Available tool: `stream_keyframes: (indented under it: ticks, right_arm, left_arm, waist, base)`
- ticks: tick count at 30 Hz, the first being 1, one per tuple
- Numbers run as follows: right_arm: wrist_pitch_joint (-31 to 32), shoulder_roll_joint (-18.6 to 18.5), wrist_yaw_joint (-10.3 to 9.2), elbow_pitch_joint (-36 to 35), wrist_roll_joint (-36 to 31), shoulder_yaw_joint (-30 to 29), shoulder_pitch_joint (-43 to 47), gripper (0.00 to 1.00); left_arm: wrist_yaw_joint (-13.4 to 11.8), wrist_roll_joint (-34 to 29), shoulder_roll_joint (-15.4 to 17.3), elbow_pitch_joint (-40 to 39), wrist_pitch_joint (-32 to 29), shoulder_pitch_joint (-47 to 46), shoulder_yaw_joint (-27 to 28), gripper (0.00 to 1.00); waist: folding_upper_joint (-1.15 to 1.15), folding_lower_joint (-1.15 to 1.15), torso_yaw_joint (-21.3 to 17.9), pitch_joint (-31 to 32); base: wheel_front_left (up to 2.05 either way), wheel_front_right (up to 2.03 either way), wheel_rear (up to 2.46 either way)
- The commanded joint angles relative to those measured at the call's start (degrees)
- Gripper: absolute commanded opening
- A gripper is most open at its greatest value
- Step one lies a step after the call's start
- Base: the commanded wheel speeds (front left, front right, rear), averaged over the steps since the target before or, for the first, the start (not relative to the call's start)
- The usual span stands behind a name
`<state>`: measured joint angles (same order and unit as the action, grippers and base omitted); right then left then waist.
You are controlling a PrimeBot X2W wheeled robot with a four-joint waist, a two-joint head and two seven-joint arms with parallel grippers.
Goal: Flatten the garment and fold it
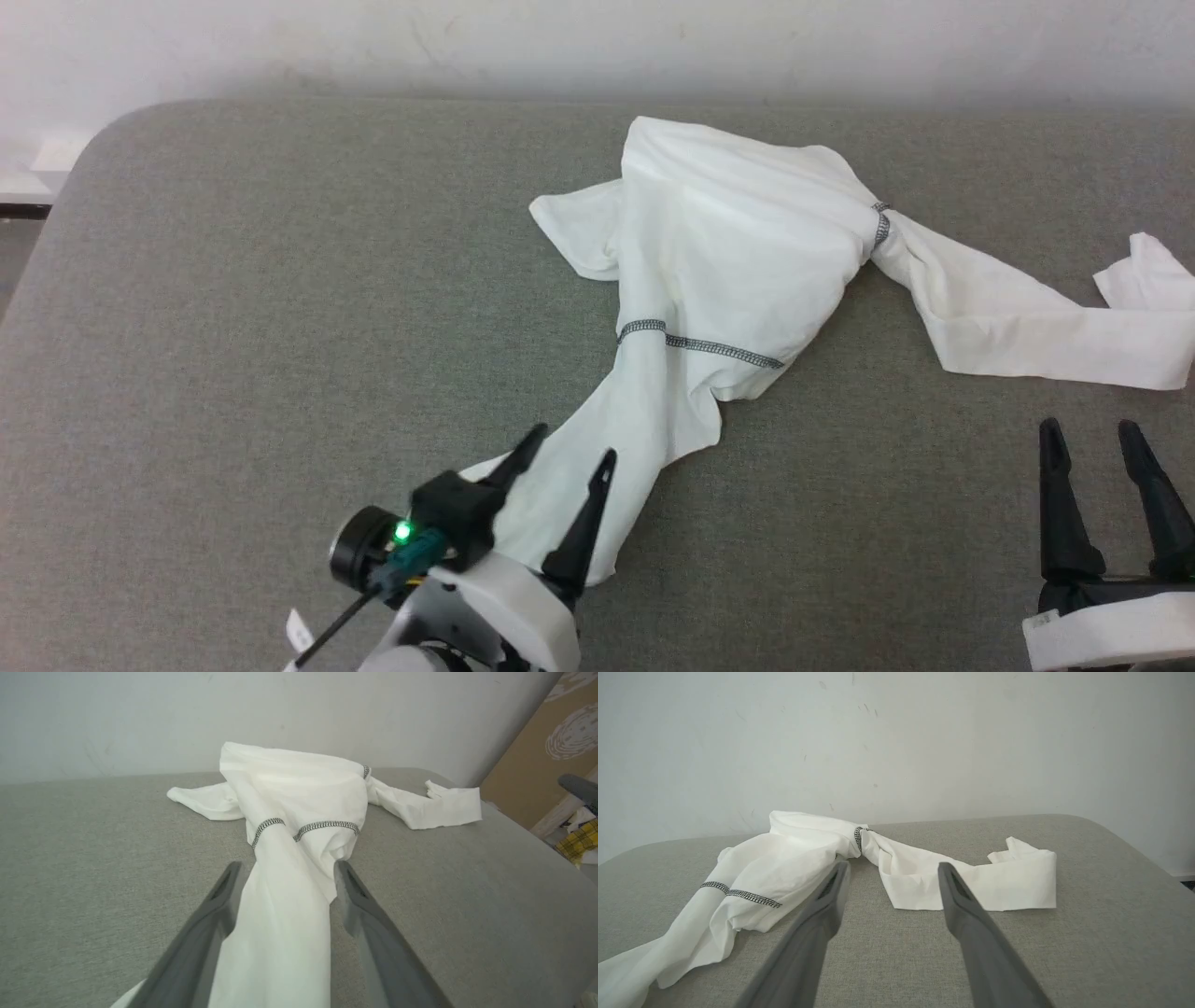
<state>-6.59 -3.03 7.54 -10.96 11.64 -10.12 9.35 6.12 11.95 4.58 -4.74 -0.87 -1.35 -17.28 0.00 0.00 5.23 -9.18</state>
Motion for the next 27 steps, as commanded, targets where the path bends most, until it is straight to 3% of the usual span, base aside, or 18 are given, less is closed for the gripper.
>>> stream_keyframes:
  ticks: [1,8,13,15,16,22,27]
  right_arm:
    - [0.0,0.1,-0.05,0.2,0.3,0.6,-1.0,1.0]
    - [-0.2,0.1,-0.05,0.6,0.7,1.2,-2.2,1.0]
    - [-0.8,0.1,-0.05,1.2,1.0,1.7,-3.5,1.0]
    - [-1.0,0.1,-0.05,1.5,1.1,1.6,-3.9,1.0]
    - [-1.1,0.1,-0.05,1.6,1.1,1.5,-4.0,1.0]
    - [-1.1,0.1,-0.05,2.0,1.2,0.8,-4.2,1.0]
    - [-0.9,0.1,-0.05,1.7,1.3,0.6,-4.1,1.0]
  left_arm:
    - [0.6,-1.0,1.2,1.7,-3.9,-1.7,-2.3,1.0]
    - [1.2,-2.2,5.6,6.5,-16.5,-4.6,-10.4,1.0]
    - [0.5,-3.9,7.0,10.0,-18.7,-6.7,-11.0,1.0]
    - [-0.2,-4.0,6.8,11.0,-17.3,-7.7,-10.4,0.17]
    - [-0.4,-3.3,6.3,11.2,-16.6,-8.0,-9.8,0.0]
    - [-0.8,5.0,4.3,5.4,-13.8,-8.7,-3.6,0.0]
    - [-2.9,10.4,7.3,-5.4,-14.9,-8.6,5.2,0.0]
  waist:
    - [0.0,0.0,-0.6,-1.0]
    - [0.0,0.0,-2.1,-4.4]
    - [0.0,0.0,-2.9,-6.2]
    - [0.0,0.0,-3.0,-6.5]
    - [0.0,0.0,-3.0,-6.5]
    - [0.0,0.0,-2.0,-5.8]
    - [0.0,0.0,-1.2,-5.5]
  base:
    - [0.0,0.0,0.0]
    - [0.0,0.0,0.0]
    - [0.0,0.0,0.0]
    - [0.0,0.0,0.0]
    - [0.0,0.0,0.0]
    - [0.0,0.0,0.0]
    - [0.0,0.0,0.0]
